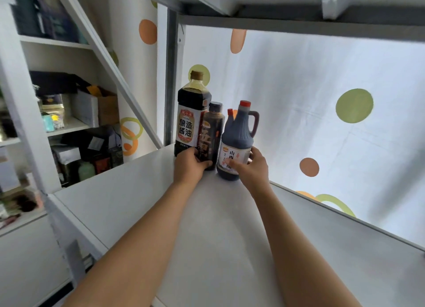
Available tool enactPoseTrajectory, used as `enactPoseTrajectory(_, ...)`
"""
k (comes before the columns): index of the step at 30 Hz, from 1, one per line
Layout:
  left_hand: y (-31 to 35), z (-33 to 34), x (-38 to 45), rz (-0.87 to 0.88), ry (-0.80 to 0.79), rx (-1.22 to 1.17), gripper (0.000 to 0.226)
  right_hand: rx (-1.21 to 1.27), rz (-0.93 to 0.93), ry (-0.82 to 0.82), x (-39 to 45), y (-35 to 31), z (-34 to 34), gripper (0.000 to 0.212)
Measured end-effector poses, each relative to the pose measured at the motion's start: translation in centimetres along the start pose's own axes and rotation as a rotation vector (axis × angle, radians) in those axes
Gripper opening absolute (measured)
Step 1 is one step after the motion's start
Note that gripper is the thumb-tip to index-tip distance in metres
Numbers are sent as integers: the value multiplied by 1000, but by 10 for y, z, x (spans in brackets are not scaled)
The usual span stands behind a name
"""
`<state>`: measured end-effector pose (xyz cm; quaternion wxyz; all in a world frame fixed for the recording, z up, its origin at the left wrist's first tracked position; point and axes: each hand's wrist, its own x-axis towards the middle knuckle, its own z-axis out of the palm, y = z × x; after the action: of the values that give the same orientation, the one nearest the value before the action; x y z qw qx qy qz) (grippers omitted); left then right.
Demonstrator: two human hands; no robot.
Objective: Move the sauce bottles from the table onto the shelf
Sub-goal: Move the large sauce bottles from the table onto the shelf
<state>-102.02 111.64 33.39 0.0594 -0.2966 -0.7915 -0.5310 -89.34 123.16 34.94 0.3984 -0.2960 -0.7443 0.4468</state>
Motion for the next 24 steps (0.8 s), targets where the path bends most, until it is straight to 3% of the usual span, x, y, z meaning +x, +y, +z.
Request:
enactPoseTrajectory(7,-2,-1,0,-86,-29,80,35,16,-3,-49,-11,15,1,57)
enactPoseTrajectory(12,5,-7,-26,48,-357,260,21,-129,72,-116,-17,24,-9,48)
enactPoseTrajectory(18,8,-38,-72,209,-654,698,61,-715,98,-300,-67,-3,-3,69)
enactPoseTrajectory(21,8,-60,-94,186,-721,735,65,-1014,47,-415,-107,-13,-3,72)
enactPoseTrajectory(24,13,-80,-116,190,-728,723,65,-1078,69,-495,-139,-26,-11,68)
